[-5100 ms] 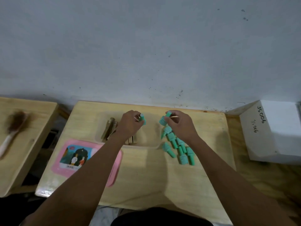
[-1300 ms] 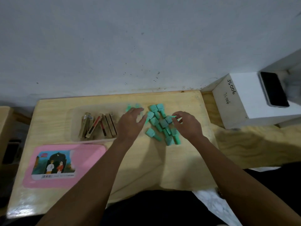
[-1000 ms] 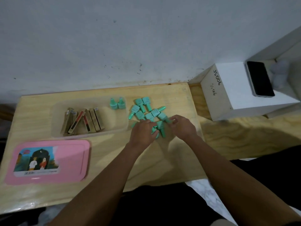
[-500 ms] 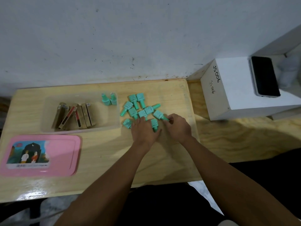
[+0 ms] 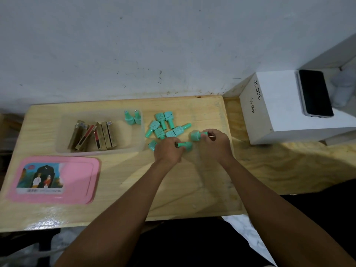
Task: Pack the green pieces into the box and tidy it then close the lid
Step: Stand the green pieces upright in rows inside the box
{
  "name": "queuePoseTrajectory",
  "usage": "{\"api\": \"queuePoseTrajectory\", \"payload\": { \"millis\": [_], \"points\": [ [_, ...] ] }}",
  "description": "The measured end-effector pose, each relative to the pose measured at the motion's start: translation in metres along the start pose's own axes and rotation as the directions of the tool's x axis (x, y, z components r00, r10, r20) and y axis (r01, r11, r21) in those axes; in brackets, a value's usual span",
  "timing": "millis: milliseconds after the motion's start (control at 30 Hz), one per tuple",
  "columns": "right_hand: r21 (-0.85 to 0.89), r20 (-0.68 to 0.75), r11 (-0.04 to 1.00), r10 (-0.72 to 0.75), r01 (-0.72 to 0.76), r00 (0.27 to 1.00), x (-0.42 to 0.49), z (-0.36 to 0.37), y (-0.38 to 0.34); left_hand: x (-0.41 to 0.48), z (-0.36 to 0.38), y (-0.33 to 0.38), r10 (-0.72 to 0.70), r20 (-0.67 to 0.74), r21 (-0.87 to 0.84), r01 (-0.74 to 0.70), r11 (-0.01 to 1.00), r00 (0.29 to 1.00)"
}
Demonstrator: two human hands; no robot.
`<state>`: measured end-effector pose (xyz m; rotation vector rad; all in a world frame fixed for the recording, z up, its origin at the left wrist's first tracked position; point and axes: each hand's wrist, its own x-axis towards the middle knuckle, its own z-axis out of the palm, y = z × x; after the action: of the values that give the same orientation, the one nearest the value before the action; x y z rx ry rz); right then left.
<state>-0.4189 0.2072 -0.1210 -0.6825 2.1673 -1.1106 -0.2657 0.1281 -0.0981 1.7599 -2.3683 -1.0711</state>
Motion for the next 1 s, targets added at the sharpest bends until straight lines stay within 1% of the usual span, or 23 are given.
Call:
{"api": "queuePoseTrajectory", "payload": {
  "millis": [67, 167, 267, 333, 500, 567, 633, 700, 800, 867, 1000],
  "points": [
    [0.011, -0.005, 0.999, -0.04, 0.04, 0.999, 0.002, -0.001, -0.005, 0.005, -0.009, -0.005, 0.004, 0.021, -0.145, 0.0, 0.989, 1.0],
    [-0.023, 0.012, 0.986, -0.168, 0.168, 0.986, 0.003, -0.001, -0.017, 0.007, -0.03, -0.015, 0.012, 0.014, -0.369, -0.006, 0.929, 1.0],
    [-0.051, 0.063, 0.957, -0.282, 0.285, 0.957, 0.002, 0.003, -0.037, 0.003, -0.062, -0.026, 0.046, 0.016, -0.503, -0.031, 0.864, 0.999],
    [-0.046, 0.098, 0.947, -0.312, 0.317, 0.945, -0.001, 0.009, -0.054, 0.0, -0.085, -0.034, 0.065, -0.002, -0.535, -0.056, 0.843, 0.998],
    [0.0, 0.161, 0.939, -0.338, 0.343, 0.927, -0.011, 0.037, -0.097, 0.013, -0.134, -0.069, 0.03, -0.168, -0.471, -0.107, 0.876, 0.985],
    [-0.002, 0.17, 0.932, -0.357, 0.363, 0.918, -0.014, 0.052, -0.113, 0.022, -0.148, -0.083, 0.028, -0.237, -0.401, -0.125, 0.907, 0.971],
    [-0.004, 0.173, 0.928, -0.367, 0.373, 0.914, -0.015, 0.068, -0.126, 0.031, -0.155, -0.094, 0.044, -0.256, -0.32, -0.128, 0.939, 0.966],
    [-0.027, 0.17, 0.926, -0.367, 0.376, 0.915, -0.017, 0.082, -0.136, 0.041, -0.155, -0.105, 0.049, -0.226, -0.261, -0.109, 0.959, 0.973],
    [-0.092, 0.18, 0.918, -0.366, 0.386, 0.913, -0.021, 0.103, -0.145, 0.055, -0.148, -0.117, 0.081, -0.133, -0.184, -0.105, 0.977, 0.988],
    [-0.158, 0.189, 0.905, -0.365, 0.396, 0.911, -0.023, 0.116, -0.147, 0.062, -0.142, -0.121, 0.102, -0.088, -0.151, -0.114, 0.982, 0.991],
    [-0.303, 0.212, 0.862, -0.355, 0.407, 0.91, -0.027, 0.137, -0.149, 0.071, -0.133, -0.124, 0.165, -0.054, -0.105, -0.17, 0.98, 0.985]
  ]
}}
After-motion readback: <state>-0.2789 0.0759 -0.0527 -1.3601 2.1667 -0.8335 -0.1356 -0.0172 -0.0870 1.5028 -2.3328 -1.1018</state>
